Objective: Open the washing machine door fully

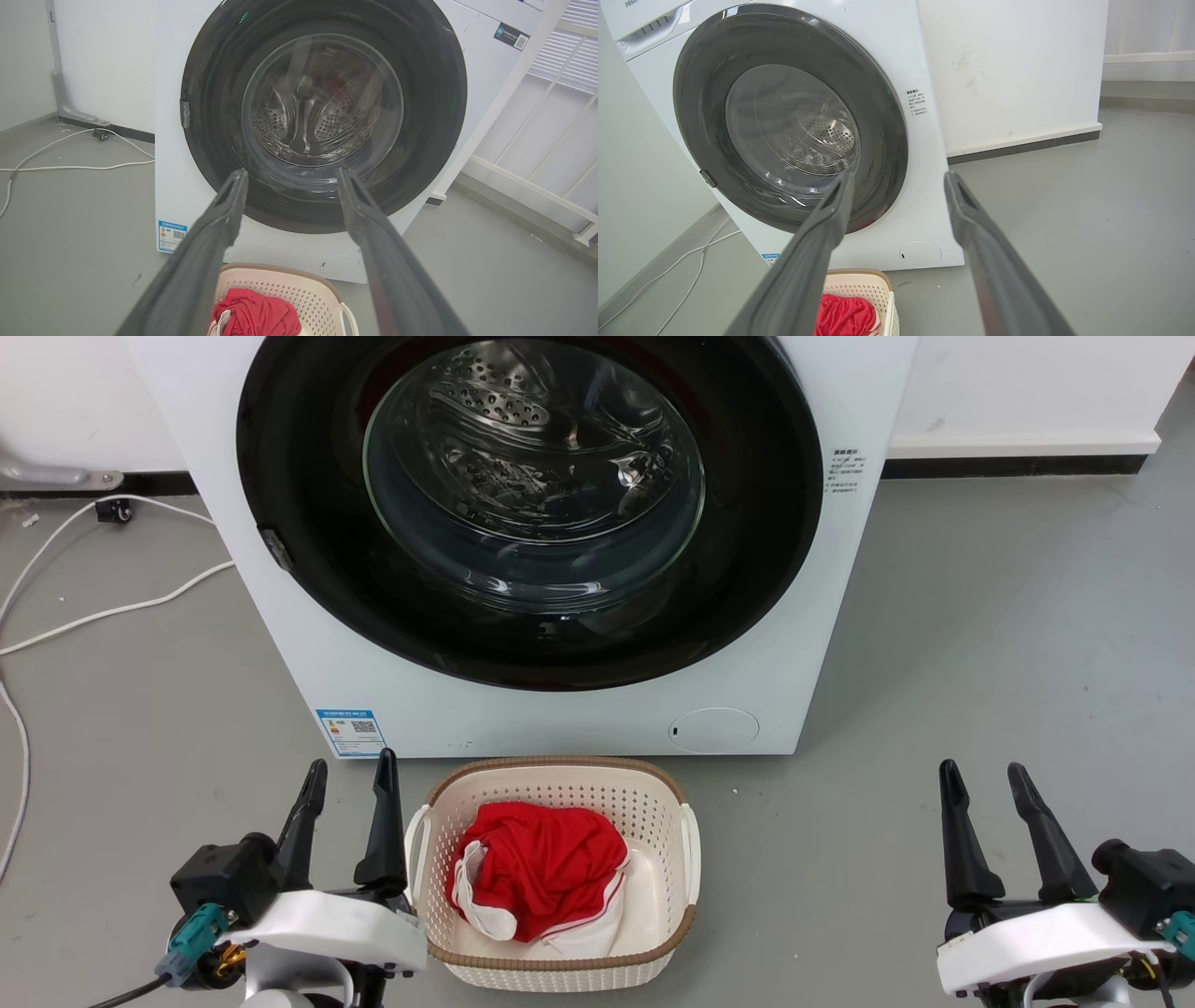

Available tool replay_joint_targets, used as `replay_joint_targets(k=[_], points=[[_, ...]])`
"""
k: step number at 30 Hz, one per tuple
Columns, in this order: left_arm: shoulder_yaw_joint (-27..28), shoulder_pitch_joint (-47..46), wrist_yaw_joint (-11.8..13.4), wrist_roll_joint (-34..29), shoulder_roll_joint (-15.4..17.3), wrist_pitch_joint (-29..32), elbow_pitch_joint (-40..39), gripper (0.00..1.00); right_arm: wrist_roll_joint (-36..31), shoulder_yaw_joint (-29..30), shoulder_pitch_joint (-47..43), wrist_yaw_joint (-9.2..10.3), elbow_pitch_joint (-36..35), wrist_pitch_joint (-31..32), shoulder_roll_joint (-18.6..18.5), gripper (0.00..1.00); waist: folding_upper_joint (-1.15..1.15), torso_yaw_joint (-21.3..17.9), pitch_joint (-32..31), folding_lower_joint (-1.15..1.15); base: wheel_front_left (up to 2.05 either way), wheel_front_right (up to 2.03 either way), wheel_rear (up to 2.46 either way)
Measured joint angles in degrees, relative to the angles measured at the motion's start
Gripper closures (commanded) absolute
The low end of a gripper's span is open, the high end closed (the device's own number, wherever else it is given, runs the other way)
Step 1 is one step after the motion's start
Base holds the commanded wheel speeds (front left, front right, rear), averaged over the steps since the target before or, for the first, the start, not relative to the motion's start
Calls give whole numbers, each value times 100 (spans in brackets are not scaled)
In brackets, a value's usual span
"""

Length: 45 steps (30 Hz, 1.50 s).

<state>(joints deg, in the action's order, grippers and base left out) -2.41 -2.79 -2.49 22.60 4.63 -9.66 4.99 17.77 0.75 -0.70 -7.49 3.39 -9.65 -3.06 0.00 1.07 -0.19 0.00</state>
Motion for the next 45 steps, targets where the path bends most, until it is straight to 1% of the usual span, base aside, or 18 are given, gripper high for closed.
replay_joint_targets(k=[20,34,45], points=[[-111,-15,199,-1000,68,-261,-76,0,-1053,-11,-65,-1,0,-201,3,0,0,17,26,0,0,0,0],[-212,-22,249,-1626,92,-410,-82,0,-1651,-5,-77,-1,-34,-254,4,0,0,22,22,0,0,0,0],[-240,-46,227,-1979,73,-516,-81,0,-1986,-13,-100,-2,-41,-321,5,0,0,51,22,0,0,0,0]])
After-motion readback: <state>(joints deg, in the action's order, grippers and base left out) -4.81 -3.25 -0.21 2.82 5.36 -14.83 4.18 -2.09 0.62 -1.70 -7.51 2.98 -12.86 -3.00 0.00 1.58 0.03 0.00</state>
